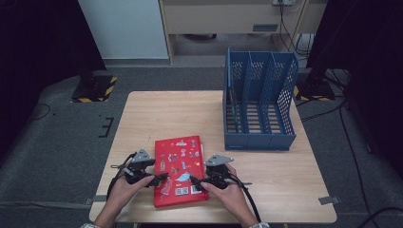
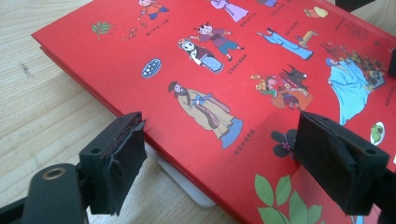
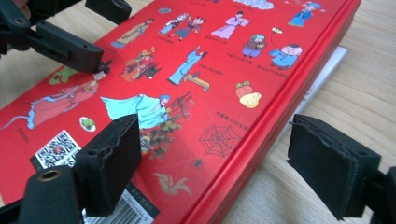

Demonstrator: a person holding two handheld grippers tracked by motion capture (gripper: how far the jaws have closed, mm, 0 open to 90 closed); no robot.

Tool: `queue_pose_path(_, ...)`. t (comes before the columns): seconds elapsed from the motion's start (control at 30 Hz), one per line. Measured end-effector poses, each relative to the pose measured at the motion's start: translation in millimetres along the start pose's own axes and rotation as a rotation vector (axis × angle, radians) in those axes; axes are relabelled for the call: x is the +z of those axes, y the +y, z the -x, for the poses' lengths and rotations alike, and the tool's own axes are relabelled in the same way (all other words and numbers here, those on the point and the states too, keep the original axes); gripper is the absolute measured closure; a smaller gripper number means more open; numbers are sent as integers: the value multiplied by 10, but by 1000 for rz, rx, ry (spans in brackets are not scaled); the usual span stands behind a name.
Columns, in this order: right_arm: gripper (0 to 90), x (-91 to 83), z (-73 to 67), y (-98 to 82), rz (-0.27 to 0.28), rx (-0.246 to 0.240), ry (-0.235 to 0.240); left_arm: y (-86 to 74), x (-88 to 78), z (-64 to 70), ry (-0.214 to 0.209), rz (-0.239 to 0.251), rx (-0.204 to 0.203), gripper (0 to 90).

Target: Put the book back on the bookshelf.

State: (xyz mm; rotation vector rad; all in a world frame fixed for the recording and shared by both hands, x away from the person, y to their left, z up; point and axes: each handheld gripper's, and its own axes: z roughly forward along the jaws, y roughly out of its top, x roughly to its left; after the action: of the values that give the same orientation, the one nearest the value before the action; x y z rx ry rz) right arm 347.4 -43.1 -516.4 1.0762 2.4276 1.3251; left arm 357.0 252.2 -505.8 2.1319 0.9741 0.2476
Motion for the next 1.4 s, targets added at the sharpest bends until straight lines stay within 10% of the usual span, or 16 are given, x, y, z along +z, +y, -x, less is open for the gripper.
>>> queue_pose_path(0.87,167,-26,360,-8,22,137,49,144,182,55,-34,-1,45,112)
queue_pose_path(1.4,145,71,420,18,3,125,69,93,159,91,-33,-3,19,80)
